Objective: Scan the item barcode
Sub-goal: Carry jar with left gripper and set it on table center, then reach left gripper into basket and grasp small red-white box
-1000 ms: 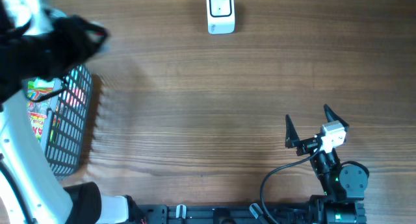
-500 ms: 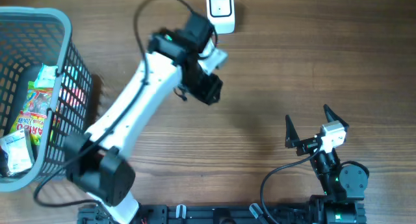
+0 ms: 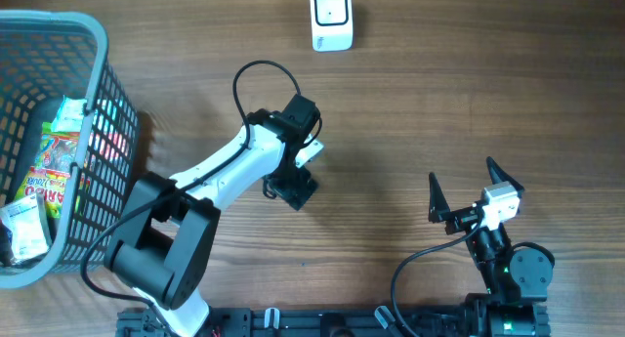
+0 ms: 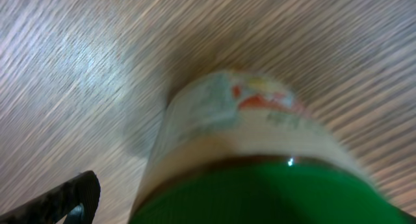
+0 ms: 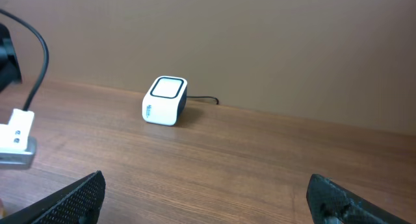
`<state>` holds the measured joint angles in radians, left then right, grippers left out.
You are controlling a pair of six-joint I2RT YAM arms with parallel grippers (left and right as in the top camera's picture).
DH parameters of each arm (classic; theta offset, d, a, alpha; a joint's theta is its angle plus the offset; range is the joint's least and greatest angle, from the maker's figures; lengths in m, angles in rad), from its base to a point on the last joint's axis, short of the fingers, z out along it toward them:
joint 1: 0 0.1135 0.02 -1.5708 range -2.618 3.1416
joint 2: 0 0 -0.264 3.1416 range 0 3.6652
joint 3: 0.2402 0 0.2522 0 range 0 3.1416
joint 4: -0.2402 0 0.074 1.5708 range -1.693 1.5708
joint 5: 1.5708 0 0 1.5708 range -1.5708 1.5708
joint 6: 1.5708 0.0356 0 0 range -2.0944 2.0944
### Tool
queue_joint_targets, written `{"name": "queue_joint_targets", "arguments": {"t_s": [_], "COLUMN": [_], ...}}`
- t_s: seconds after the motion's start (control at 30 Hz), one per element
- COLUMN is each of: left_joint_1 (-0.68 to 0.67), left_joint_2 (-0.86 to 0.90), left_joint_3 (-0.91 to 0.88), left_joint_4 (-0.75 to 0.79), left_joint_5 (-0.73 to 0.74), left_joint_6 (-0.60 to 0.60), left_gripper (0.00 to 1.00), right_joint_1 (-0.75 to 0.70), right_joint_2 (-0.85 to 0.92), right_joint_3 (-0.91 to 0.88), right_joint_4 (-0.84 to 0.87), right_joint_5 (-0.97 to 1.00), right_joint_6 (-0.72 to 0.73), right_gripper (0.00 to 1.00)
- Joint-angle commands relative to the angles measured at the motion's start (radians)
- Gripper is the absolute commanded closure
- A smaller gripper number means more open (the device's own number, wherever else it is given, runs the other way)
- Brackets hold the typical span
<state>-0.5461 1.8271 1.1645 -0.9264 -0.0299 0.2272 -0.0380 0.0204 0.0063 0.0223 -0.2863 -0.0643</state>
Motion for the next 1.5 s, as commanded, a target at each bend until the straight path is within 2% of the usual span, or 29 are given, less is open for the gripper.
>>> {"name": "queue_joint_targets", "arguments": {"t_s": [0.0,0.13,0.2,0.27,0.3,0.37,0.4,0.5,0.6,0.63,0.77,0.93,1.0,1.17,1.33,1.43,1.47], "left_joint_1": [-0.042,-0.107,-0.087,0.015,0.100,0.263,0.402,0.729,0.974,1.036,1.171,1.189,1.176,1.176,1.176,1.171,1.167], "left_joint_2": [-0.109,-0.205,-0.248,-0.306,-0.340,-0.394,-0.429,-0.484,-0.457,-0.428,-0.286,-0.044,0.024,0.034,0.034,0.034,0.034], "left_joint_3": [0.154,0.489,0.614,0.695,0.710,0.712,0.712,0.712,0.711,0.711,0.711,0.686,0.603,0.303,0.116,0.091,0.091], "left_joint_4": [-0.104,-0.350,-0.380,-0.377,-0.376,-0.383,-0.391,-0.392,-0.411,-0.435,-0.463,-0.447,-0.367,-0.100,0.079,0.128,0.144], "left_joint_5": [-0.050,-0.063,-0.190,-0.352,-0.370,-0.345,-0.286,-0.274,-0.266,-0.219,0.009,0.071,0.111,0.244,0.250,0.251,0.254], "left_joint_6": [-0.011,-0.142,-0.295,-0.598,-0.731,-0.893,-0.959,-0.967,-0.995,-1.043,-1.054,-1.016,-0.973,-0.930,-0.930,-0.920,-0.907], "left_gripper": [0.00,0.00,0.00,0.00,0.00,0.00,0.00,0.00,0.00,0.00,0.00,0.00,0.00,0.00,0.00,0.13,0.23], "right_joint_1": [0.007,0.007,0.007,0.007,0.007,0.007,0.007,0.007,0.007,0.007,0.007,0.007,0.007,0.007,0.007,0.007,0.007], "right_joint_2": [-0.006,-0.006,-0.006,-0.006,-0.006,-0.006,-0.006,-0.006,-0.006,-0.006,-0.006,-0.006,-0.006,-0.006,-0.006,-0.006,-0.006], "right_joint_3": [-0.001,-0.001,-0.001,-0.001,-0.001,-0.001,-0.001,-0.001,-0.001,-0.001,-0.001,-0.001,-0.001,-0.001,-0.001,-0.001,-0.001], "right_joint_4": [0.002,0.002,0.002,0.002,0.002,0.002,0.002,0.002,0.002,0.002,0.002,0.002,0.002,0.002,0.002,0.002,0.002], "right_joint_5": [0.009,0.009,0.009,0.009,0.009,0.009,0.009,0.009,0.009,0.009,0.009,0.009,0.009,0.009,0.009,0.009,0.009], "right_joint_6": [0.014,0.014,0.014,0.014,0.014,0.014,0.014,0.014,0.014,0.014,0.014,0.014,0.014,0.014,0.014,0.014,0.014], "right_gripper": [0.00,0.00,0.00,0.00,0.00,0.00,0.00,0.00,0.00,0.00,0.00,0.00,0.00,0.00,0.00,0.00,0.00]}}
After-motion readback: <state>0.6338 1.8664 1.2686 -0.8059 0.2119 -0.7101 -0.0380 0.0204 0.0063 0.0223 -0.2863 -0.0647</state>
